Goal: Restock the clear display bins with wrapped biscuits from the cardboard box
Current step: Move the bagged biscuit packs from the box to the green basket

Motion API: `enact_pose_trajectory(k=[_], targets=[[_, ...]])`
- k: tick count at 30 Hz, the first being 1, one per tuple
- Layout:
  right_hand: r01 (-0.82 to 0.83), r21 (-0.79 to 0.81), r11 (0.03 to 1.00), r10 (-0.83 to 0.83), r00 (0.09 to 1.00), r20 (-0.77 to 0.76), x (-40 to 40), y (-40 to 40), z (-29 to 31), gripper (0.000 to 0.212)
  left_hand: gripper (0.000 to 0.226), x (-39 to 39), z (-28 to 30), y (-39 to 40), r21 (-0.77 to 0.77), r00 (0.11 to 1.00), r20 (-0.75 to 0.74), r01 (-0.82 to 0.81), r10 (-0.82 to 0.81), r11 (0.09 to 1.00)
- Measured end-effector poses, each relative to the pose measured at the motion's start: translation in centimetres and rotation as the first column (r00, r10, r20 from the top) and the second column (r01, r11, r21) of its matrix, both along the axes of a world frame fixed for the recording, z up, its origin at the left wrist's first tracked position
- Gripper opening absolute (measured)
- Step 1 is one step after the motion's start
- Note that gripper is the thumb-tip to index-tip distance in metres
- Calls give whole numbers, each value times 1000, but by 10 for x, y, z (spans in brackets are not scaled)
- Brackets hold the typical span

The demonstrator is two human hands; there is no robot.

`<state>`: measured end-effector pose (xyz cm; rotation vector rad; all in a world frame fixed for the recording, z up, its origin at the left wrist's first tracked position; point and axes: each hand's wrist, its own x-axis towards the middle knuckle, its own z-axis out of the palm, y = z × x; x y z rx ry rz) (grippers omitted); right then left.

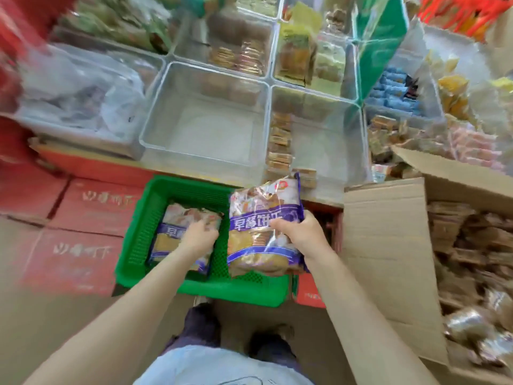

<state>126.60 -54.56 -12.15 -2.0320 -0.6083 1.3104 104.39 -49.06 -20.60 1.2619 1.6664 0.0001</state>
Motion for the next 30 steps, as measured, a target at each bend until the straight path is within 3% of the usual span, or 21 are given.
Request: enact_pose_trajectory(k=[3,8,14,17,23,27,30], targets=[[26,-117,993,-18,997,72,-21,-3,-60,44,70,-22,-29,2,-42,982,-62,178,-180,983],[87,-187,979,-83,996,33,-40,-4,-126,41,66,-45,-72,2,-74,860,-222,455,-460,887],[115,-232,966,-149,979,-137,-49,-3,-178,57,76,-77,-100,-6,-165,850,-221,451,-478,877],[137,-310,941,-197,965,-172,-43,-10,-194,50,75,-84,-106,-14,-137,826,-237,492,-511,860],[-55,-431,901,86,995,51,-41,-1,-201,46,74,-75,-109,-17,-158,797,-275,514,-538,843],[-213,-631,746,428,879,210,-43,10,-201,62,73,-73,-107,-15,-167,796,-277,511,-538,843],[-190,-685,703,454,861,228,-51,18,-194,71,69,-69,-100,-11,-178,823,-248,479,-511,859]])
